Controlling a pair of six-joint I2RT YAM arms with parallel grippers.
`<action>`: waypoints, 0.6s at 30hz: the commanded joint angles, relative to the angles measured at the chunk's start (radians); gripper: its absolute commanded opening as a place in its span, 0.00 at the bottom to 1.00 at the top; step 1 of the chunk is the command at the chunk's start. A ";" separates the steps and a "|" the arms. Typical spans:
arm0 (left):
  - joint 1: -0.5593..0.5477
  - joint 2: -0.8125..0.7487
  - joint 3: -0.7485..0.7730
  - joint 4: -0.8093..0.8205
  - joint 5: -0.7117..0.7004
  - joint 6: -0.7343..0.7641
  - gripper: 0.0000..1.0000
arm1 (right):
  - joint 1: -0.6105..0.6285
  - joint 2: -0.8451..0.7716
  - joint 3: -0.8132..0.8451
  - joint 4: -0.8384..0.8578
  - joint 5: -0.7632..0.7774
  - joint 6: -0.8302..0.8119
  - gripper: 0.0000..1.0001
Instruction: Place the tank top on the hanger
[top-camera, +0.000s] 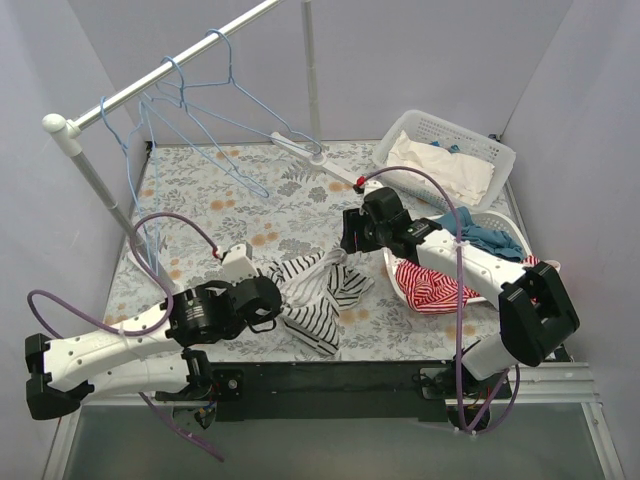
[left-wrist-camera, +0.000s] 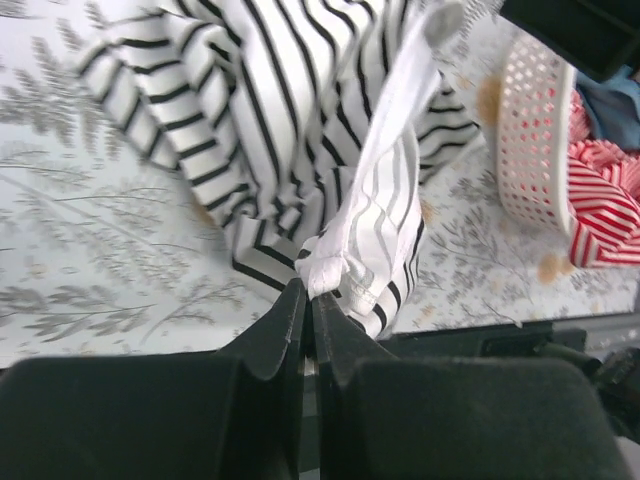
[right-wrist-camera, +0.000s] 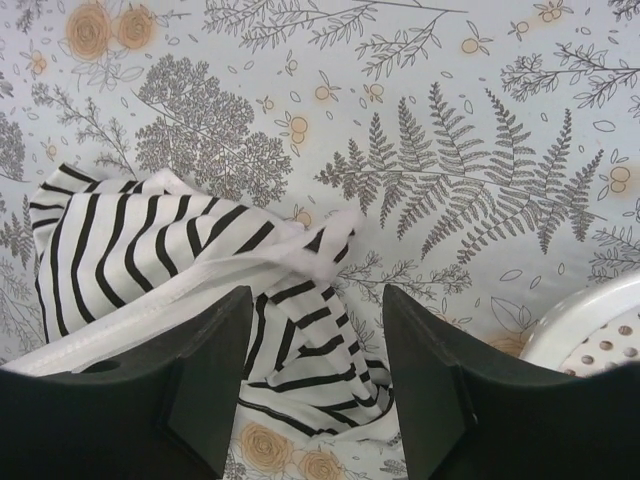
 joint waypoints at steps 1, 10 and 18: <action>-0.004 -0.033 0.058 -0.258 -0.137 -0.106 0.00 | -0.011 0.017 0.054 0.064 -0.045 0.019 0.60; -0.004 -0.050 0.112 -0.335 -0.200 -0.134 0.00 | -0.011 0.028 -0.044 0.156 -0.156 0.038 0.49; -0.004 -0.040 0.132 -0.341 -0.205 -0.123 0.00 | 0.000 -0.034 -0.185 0.317 -0.229 0.049 0.55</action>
